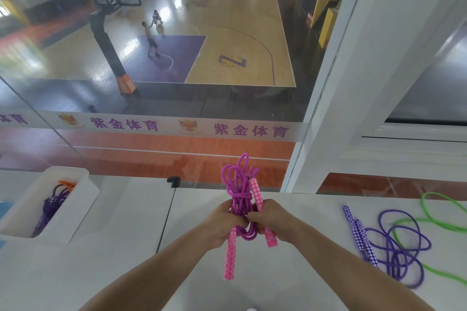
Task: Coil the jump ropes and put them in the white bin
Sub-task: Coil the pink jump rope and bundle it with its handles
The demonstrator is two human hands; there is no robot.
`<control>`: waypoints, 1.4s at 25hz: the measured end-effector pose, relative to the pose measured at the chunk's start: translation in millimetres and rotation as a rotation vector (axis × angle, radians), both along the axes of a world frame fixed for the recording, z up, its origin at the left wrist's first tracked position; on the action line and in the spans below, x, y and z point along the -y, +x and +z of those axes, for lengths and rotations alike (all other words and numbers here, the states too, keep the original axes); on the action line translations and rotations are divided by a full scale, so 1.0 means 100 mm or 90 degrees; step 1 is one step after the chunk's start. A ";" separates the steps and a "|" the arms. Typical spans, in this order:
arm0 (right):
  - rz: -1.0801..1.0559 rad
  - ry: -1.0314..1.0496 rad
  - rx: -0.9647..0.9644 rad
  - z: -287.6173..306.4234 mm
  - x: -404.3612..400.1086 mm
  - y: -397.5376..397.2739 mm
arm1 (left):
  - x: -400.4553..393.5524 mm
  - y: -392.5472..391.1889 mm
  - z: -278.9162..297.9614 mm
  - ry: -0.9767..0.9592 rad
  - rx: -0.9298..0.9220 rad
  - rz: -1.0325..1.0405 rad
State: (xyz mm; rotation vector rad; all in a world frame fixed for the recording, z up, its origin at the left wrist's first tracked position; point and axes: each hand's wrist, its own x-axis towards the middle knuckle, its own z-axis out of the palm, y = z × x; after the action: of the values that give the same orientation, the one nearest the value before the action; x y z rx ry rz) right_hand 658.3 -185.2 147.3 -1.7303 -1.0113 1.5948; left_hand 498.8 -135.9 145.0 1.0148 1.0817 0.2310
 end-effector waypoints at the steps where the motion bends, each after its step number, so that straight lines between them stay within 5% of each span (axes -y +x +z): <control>1: -0.008 -0.001 0.001 -0.01 0.01 0.00 | -0.01 0.01 -0.01 0.025 -0.024 0.009; 6: -0.025 0.011 0.065 0.00 0.01 -0.02 | 0.03 0.05 -0.02 0.083 -0.118 0.056; 12: -0.033 -0.057 0.062 0.00 0.00 -0.02 | -0.01 0.04 0.06 0.185 -0.237 -0.057; 20: -0.044 -0.034 0.042 -0.10 0.06 0.05 | 0.02 0.03 0.05 0.186 -0.237 -0.075; 28: -0.059 -0.049 -0.032 -0.23 0.11 0.15 | 0.03 0.01 0.00 -0.179 -0.033 0.072; 35: -0.178 -0.117 -0.203 -0.28 0.10 0.24 | -0.01 0.11 -0.13 0.082 -0.195 -0.017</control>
State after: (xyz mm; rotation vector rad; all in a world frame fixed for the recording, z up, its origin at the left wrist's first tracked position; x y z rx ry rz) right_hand 682.8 -194.9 119.6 -1.5812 -0.4608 1.7460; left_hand 510.1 -134.5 131.9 1.2055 1.3421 0.1270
